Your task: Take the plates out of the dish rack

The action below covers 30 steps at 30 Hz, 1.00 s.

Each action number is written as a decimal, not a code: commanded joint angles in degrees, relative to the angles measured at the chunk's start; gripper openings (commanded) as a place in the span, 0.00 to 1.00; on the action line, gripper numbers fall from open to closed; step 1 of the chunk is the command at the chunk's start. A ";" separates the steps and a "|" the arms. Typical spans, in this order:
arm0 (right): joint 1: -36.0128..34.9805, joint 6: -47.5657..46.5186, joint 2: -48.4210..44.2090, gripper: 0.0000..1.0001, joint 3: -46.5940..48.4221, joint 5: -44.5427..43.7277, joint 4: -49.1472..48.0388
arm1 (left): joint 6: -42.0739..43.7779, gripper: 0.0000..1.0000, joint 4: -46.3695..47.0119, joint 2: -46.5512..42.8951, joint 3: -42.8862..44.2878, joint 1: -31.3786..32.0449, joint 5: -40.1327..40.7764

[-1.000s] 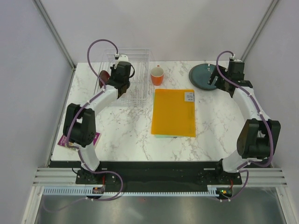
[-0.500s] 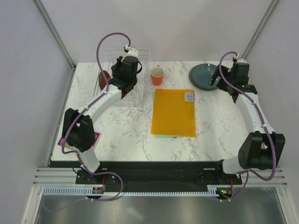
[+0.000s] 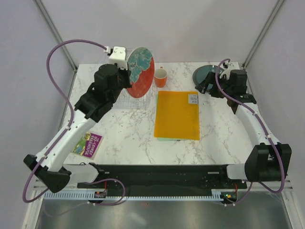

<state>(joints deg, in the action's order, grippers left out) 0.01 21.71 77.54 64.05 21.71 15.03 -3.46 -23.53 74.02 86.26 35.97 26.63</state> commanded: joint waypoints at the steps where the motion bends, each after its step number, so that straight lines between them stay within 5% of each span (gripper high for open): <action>1: -3.52 2.89 -3.09 0.98 -2.26 5.88 -7.29 | -17.00 0.02 10.51 -3.97 -5.48 -0.37 -17.47; 30: -11.44 15.37 0.16 0.98 -12.46 16.34 -28.55 | -46.71 0.02 48.12 -9.16 -34.84 -4.06 -38.05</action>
<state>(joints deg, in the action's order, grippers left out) -11.16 34.83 76.62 52.38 33.91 -5.87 -39.68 3.29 66.92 52.18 32.95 -5.56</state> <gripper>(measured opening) 0.982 0.115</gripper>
